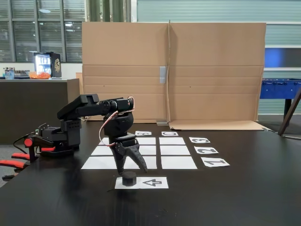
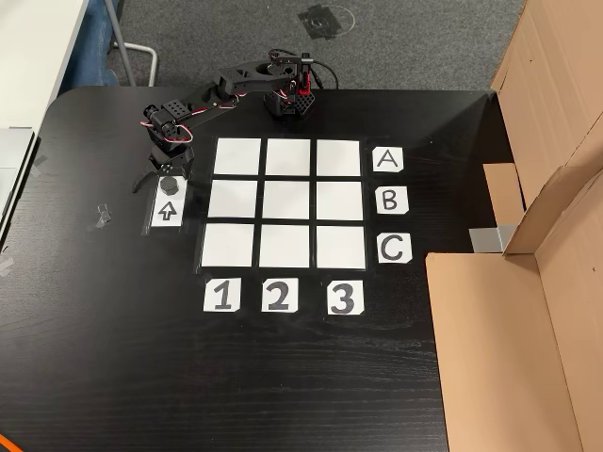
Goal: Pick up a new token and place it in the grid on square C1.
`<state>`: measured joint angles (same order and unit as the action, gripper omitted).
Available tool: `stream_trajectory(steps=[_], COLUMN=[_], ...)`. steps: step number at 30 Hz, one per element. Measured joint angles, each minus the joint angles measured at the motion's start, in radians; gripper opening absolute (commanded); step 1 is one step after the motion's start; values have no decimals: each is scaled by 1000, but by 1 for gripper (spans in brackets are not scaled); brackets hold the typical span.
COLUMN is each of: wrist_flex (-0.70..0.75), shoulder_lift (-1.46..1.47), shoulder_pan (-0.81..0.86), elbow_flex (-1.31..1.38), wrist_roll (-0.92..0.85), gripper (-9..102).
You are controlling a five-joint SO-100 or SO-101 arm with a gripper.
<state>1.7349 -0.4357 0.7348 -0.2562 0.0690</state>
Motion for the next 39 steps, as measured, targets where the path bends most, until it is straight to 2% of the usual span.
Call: stream_trajectory(steps=[11,23,34,37,39], wrist_flex=[0,0,0,0,0], shoulder_lift=[0,11,15,15,21], shoulder_pan=[0,0,0,0,0], elbow_flex=[8,15,35,40,48], wrist_roll=[0,9,11,11,11], gripper=[39,29,10,0,-1])
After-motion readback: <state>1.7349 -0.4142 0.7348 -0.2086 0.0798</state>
